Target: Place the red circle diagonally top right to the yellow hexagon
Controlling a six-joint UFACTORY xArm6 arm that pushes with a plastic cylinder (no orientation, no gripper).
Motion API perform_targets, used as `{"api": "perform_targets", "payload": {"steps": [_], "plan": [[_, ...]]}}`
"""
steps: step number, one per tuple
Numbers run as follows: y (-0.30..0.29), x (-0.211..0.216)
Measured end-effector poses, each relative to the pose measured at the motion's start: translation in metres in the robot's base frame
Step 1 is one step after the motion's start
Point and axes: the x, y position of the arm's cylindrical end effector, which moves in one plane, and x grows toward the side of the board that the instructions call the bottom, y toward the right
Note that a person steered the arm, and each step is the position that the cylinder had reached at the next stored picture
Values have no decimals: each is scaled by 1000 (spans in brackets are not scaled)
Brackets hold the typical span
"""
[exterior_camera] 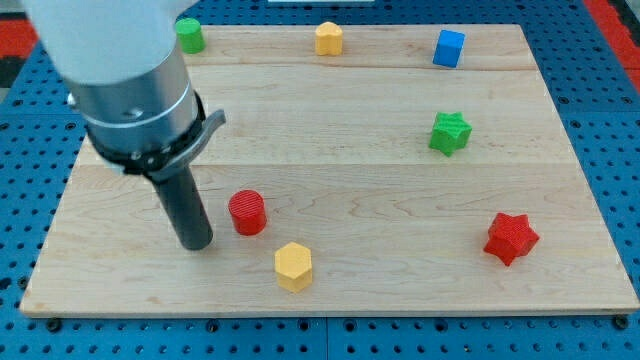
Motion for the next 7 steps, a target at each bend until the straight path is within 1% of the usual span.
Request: {"api": "perform_targets", "payload": {"steps": [1, 2, 3, 4, 5, 6, 7], "plan": [[9, -3], [17, -49], [17, -60], [17, -35], [11, 12], [45, 19], [56, 19]]}}
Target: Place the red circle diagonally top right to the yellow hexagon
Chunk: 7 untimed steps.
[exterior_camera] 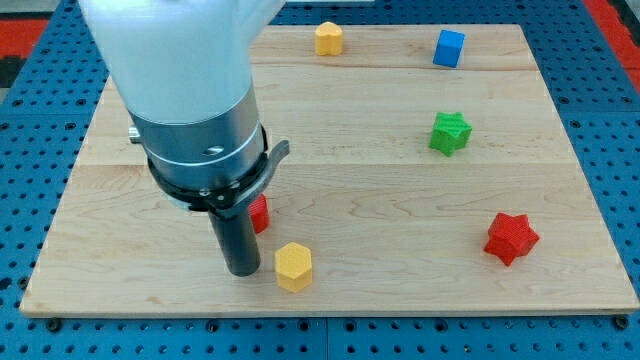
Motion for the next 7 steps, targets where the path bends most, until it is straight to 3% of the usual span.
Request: {"api": "perform_targets", "payload": {"steps": [1, 2, 3, 4, 5, 7], "plan": [[11, -1], [-39, -12], [-39, -45], [-20, -64], [25, -58], [61, -54]]}}
